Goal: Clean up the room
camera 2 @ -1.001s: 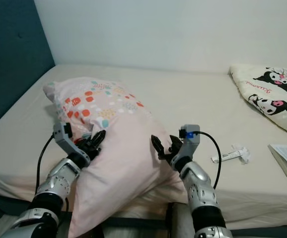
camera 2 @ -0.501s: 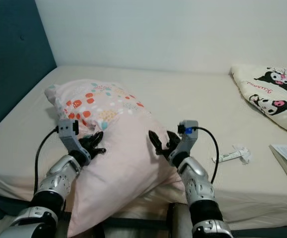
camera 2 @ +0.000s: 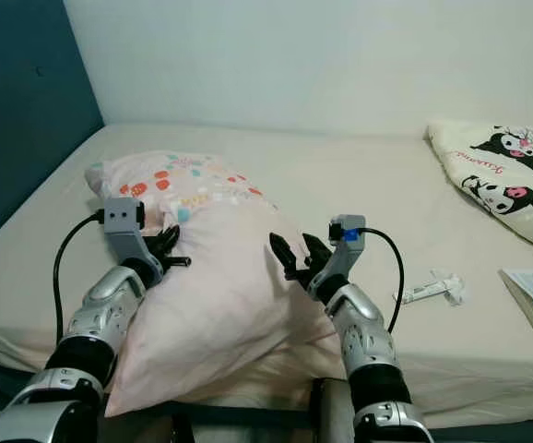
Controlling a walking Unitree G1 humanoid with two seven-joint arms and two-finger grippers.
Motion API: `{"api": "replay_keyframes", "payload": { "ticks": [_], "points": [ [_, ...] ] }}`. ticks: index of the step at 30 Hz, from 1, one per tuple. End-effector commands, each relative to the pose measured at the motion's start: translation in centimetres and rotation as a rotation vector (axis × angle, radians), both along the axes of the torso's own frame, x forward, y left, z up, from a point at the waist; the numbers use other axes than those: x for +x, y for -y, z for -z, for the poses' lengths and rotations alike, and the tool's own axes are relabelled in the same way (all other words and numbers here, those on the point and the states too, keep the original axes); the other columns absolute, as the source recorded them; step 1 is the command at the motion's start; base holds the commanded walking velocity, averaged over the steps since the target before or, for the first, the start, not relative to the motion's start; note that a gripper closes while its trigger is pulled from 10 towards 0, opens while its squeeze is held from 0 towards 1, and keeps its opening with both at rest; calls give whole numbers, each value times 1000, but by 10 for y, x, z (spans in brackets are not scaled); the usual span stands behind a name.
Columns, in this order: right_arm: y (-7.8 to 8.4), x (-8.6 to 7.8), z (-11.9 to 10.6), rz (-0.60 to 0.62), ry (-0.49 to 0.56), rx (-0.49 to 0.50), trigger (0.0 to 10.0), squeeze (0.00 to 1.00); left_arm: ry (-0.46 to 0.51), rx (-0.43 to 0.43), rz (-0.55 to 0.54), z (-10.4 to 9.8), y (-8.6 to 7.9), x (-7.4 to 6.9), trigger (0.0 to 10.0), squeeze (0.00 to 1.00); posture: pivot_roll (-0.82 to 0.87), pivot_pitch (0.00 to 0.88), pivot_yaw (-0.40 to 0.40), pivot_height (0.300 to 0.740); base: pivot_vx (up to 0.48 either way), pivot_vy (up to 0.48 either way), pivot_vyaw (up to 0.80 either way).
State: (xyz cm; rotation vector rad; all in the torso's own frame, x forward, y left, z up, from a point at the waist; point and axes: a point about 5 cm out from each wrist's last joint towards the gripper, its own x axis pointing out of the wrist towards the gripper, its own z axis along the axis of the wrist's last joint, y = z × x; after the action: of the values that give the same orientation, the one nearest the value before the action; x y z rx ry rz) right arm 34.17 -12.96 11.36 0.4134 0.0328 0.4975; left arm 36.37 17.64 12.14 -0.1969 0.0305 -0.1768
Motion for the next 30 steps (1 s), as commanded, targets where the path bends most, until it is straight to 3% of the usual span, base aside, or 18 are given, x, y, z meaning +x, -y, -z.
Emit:
{"api": "replay_keyframes", "payload": {
  "ticks": [1,11,30],
  "points": [
    [0,0,2,-1,-9,16,10000,0,21,7,-3,-8,1,4,10000,0,-83,0,-15,546,0,0,0],
    [5,3,-4,5,12,17,10000,0,60,-15,19,-17,15,7,10000,0,-88,0,-8,586,0,0,0],
    [10,5,-4,11,14,0,10000,0,64,-5,64,-13,34,3,10000,0,-92,0,-23,661,0,0,0]
  ]
}}
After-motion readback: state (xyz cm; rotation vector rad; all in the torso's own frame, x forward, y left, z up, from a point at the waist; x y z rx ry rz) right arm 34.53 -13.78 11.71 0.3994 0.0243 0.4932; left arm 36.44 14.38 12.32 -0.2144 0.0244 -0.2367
